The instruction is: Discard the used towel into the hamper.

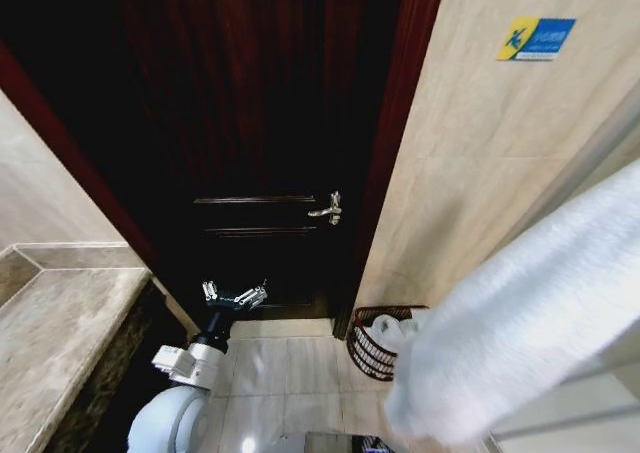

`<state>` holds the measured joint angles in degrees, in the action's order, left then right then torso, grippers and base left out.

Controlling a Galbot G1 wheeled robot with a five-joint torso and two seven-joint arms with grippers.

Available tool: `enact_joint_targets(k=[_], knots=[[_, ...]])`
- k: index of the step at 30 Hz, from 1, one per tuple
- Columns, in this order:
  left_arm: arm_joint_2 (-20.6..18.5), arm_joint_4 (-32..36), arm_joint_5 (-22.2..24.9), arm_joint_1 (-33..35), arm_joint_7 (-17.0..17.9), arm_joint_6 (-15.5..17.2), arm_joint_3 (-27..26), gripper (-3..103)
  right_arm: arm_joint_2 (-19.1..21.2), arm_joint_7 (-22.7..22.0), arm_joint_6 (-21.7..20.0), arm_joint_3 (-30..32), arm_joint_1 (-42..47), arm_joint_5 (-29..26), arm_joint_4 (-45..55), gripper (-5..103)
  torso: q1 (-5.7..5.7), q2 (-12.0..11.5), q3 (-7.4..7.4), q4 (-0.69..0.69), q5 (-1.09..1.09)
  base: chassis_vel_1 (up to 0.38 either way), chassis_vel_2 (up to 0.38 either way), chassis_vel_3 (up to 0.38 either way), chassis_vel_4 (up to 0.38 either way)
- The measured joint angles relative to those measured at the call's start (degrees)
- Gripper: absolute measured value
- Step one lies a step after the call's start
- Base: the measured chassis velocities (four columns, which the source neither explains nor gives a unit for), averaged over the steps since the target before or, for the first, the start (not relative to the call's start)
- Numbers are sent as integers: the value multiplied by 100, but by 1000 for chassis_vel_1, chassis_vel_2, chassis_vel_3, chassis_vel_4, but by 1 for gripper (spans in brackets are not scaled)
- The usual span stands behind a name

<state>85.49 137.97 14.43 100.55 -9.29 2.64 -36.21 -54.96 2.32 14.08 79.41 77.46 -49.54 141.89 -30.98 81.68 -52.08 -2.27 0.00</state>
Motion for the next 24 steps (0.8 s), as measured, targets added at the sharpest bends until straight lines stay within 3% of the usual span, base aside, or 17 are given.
enact_joint_targets(k=[14,24], knots=[[0,0,0,1,0,0,0,100,364,199,169,-442,-455,-20,-593,2,5,2,2,0,0,5,-11,-7,7],[0,0,0,1,0,0,0,100,769,253,306,-1598,-1566,287,-1674,2,4,2,1,-1,1,0,0,0,0]])
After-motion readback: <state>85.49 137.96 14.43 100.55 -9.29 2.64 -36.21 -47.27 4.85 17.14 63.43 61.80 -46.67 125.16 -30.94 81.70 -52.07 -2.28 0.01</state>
